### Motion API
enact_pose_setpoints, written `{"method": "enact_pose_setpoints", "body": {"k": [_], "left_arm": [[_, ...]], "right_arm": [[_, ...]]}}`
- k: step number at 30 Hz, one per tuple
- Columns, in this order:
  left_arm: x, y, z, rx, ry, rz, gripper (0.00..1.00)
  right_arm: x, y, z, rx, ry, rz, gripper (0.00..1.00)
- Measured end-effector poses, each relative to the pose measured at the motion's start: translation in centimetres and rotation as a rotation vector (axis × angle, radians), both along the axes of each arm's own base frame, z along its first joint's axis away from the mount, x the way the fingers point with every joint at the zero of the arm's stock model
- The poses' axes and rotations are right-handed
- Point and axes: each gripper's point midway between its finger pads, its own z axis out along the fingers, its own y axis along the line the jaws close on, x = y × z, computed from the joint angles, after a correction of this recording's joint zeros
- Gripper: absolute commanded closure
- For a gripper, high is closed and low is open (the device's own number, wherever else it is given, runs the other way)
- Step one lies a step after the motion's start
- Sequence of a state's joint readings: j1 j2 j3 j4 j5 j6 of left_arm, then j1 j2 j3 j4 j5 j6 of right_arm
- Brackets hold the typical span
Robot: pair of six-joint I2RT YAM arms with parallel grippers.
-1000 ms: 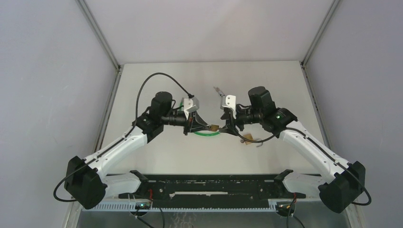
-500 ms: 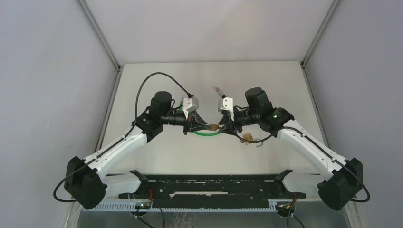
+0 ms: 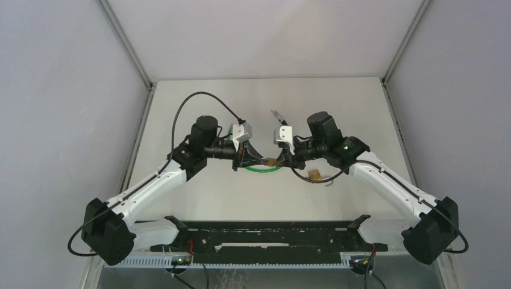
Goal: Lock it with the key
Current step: Lock the lock.
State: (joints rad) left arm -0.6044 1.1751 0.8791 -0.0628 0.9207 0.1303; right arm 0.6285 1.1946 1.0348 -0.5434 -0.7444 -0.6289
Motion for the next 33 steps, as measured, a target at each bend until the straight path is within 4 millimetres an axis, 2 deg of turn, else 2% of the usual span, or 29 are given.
{"method": "enact_pose_setpoints", "body": {"k": [2,15,26,33], "left_arm": [[0.0,0.0,0.0,0.000,0.000,-0.002,1.00],[0.4,0.4,0.3,-0.006,-0.020,0.013,0.99],[1.5,1.6,1.9,-0.037,-0.074,0.068,1.00],[2.1,2.0,1.9,-0.028,-0.101,0.093,1.00]], "right_arm": [[0.1,0.0,0.0,-0.001,-0.007,0.001,1.00],[0.8,-0.2,0.2,0.005,-0.037,-0.009,1.00],[3.0,-2.1,-1.1,-0.061,-0.037,-0.113,1.00],[4.3,-3.1,-1.2,-0.073,-0.030,-0.189,1.00]]}}
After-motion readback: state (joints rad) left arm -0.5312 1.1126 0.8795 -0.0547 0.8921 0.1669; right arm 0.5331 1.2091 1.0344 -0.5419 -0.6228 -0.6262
